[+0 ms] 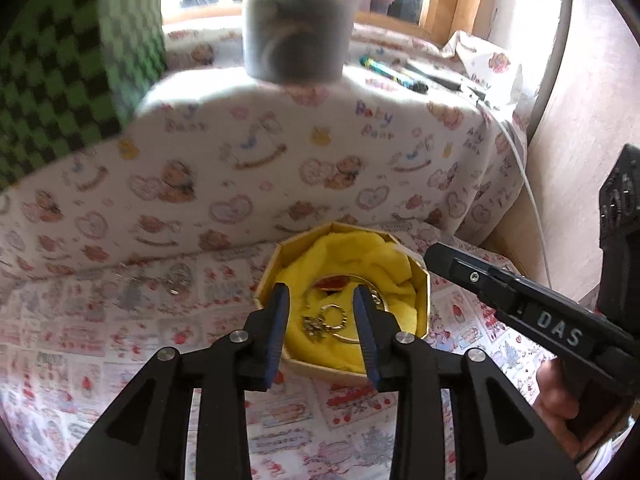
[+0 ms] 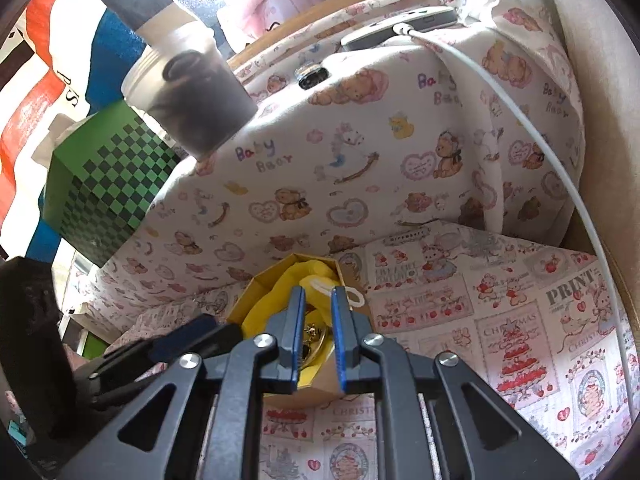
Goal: Organize jewelry
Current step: 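Lower both held earrings into the gold box and open both grippers, then withdraw both open grippers from the box back over the table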
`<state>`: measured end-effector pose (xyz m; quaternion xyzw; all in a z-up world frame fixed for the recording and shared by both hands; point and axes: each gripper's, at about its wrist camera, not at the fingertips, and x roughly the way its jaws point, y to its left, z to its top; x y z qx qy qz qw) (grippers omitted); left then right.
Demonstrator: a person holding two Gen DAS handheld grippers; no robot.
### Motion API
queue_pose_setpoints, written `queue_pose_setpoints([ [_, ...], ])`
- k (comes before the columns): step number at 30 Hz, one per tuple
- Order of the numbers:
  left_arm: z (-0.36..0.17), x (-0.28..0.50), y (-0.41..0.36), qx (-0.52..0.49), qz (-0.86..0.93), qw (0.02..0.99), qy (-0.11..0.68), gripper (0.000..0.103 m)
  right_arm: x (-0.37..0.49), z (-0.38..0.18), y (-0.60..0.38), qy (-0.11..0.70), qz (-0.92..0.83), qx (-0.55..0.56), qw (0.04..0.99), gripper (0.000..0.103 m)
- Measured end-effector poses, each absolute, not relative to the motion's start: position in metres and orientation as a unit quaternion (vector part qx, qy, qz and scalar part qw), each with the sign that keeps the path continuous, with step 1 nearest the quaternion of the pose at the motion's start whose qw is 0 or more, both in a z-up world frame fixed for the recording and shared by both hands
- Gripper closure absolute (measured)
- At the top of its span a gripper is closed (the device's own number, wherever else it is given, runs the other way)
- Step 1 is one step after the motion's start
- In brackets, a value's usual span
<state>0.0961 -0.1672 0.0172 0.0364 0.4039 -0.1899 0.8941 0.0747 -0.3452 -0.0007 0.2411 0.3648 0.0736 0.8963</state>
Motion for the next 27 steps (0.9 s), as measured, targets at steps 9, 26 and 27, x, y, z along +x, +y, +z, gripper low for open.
queue_pose_setpoints([
  [9, 0.059, 0.035, -0.117, 0.047, -0.121, 0.953, 0.275, 0.05, 0.07, 0.001, -0.329, 0.356, 0.075, 0.209, 0.907, 0.081],
  [26, 0.044, 0.049, -0.062, 0.02, -0.061, 0.966, 0.249, 0.008, 0.06, 0.004, -0.283, 0.323, 0.036, 0.08, 0.942, 0.06],
  [27, 0.043, 0.051, -0.059, 0.016, -0.058, 0.966, 0.25, 0.007, 0.06, 0.003, -0.28, 0.322, 0.034, 0.073, 0.943, 0.06],
])
